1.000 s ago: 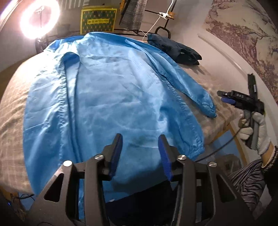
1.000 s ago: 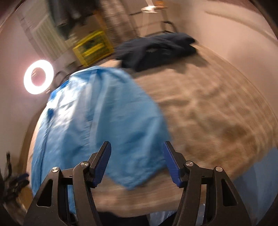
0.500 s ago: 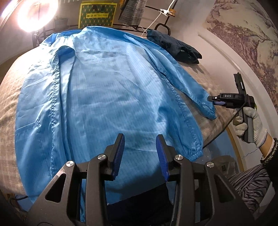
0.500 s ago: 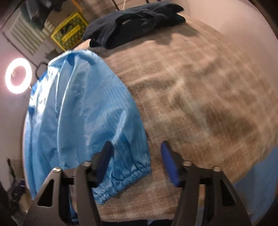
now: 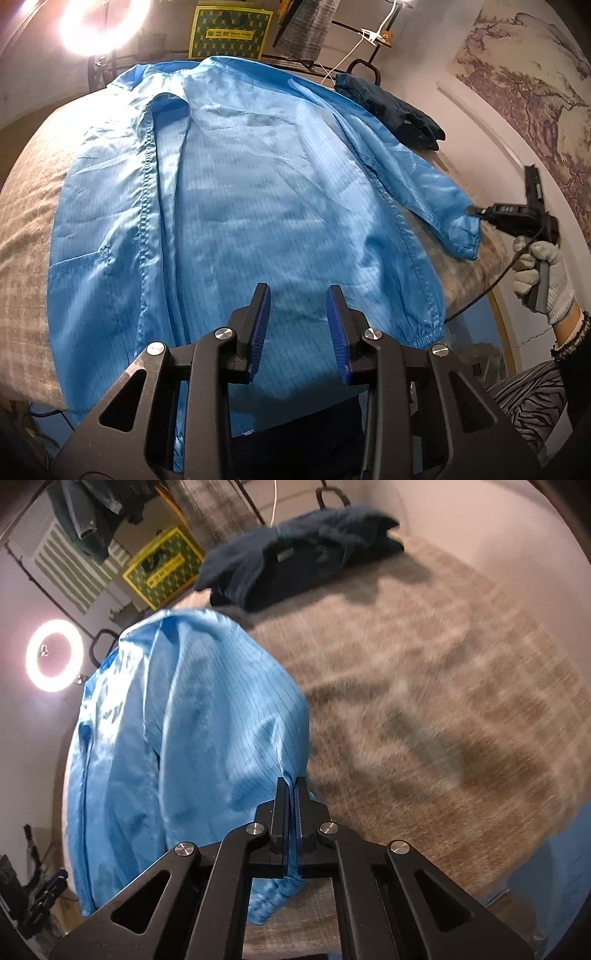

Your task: Fold large clothes

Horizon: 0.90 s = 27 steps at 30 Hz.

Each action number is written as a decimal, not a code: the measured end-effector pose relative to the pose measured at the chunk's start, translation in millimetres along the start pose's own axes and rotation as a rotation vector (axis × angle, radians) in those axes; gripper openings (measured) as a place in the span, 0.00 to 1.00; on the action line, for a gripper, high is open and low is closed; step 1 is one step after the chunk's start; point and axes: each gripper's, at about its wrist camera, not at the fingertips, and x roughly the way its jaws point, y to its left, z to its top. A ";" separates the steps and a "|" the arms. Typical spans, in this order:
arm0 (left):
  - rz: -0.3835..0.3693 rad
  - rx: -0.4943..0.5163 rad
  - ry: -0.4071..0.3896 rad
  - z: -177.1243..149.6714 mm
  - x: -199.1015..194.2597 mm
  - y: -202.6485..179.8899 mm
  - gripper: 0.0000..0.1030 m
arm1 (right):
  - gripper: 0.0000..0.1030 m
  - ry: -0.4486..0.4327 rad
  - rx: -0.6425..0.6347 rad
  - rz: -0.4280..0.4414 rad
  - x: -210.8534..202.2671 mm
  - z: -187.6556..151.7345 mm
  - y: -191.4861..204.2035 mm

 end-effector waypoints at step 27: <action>0.219 0.059 -0.089 3.4 -21.4 13.7 0.31 | 0.01 0.024 -0.719 0.276 -22.8 -121.2 243.5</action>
